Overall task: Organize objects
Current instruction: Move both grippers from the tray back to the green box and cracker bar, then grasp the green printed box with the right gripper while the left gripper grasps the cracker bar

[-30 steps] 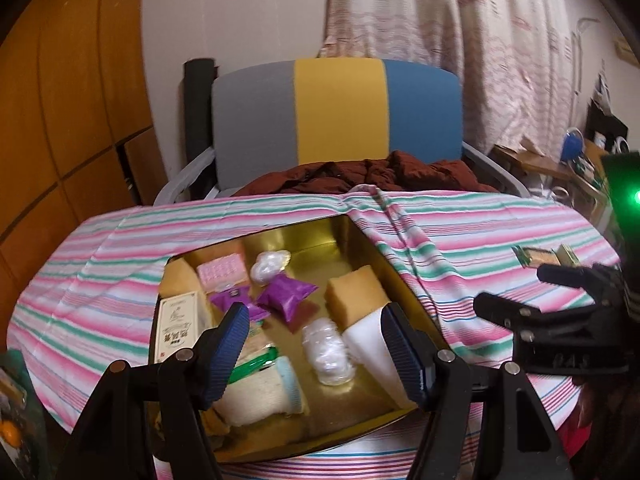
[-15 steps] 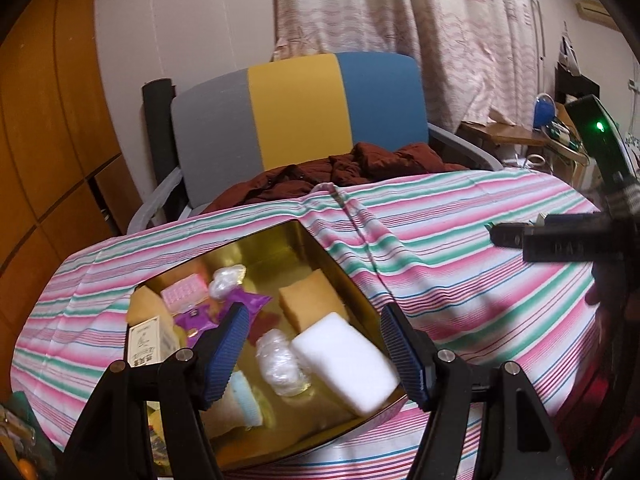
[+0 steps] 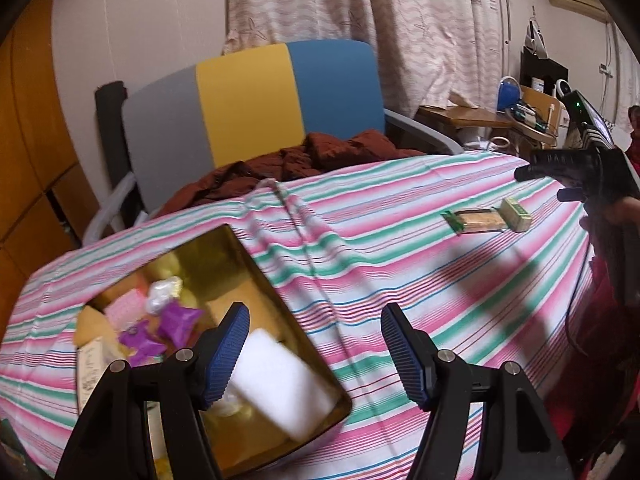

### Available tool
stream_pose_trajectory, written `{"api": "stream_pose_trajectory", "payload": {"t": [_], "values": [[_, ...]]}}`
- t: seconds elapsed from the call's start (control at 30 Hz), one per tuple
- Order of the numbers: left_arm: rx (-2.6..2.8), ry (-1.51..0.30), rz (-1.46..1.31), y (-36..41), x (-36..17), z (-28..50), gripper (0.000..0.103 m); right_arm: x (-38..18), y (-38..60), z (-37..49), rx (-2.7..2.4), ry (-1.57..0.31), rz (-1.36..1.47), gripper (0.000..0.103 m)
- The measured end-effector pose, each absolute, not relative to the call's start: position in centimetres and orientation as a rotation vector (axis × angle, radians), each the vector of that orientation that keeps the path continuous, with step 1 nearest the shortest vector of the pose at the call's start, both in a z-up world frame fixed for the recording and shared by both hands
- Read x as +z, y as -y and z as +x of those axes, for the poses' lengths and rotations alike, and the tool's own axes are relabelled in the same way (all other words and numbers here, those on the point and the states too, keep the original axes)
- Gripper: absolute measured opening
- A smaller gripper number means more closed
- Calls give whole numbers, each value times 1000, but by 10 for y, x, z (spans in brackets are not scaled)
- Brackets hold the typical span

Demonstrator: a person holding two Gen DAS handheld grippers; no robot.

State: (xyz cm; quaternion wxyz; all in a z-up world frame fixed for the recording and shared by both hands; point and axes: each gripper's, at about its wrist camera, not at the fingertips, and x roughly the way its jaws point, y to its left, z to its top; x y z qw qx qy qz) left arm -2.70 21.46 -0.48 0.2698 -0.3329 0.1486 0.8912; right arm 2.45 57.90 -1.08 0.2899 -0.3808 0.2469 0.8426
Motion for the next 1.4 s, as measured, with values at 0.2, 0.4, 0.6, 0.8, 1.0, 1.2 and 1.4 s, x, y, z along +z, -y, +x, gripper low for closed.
{"api": "stream_pose_trajectory", "payload": {"t": [0.2, 0.4, 0.6, 0.8, 1.0, 1.2, 1.4], "values": [[2326, -385, -927, -242, -8, -31, 69, -34, -641, 28, 2106, -750, -1013, 103], [2268, -424, -960, -272, -17, -39, 69, -62, -660, 9, 2069, -774, -1097, 102], [2198, -507, -956, -310, -26, -48, 69, -76, -663, -14, 2042, -672, -1199, 85], [2088, -573, -920, -356, -31, -57, 69, -99, -675, -24, 1988, -660, -1332, 31], [1933, -594, -922, -400, -42, -71, 78, -82, -674, -10, 2021, -666, -1273, 31], [1815, -722, -856, -450, -55, -80, 82, -68, -675, 0, 2035, -692, -1194, 31], [1704, -870, -770, -500, -72, -85, 82, -69, -678, 7, 2053, -766, -1162, 31]]}}
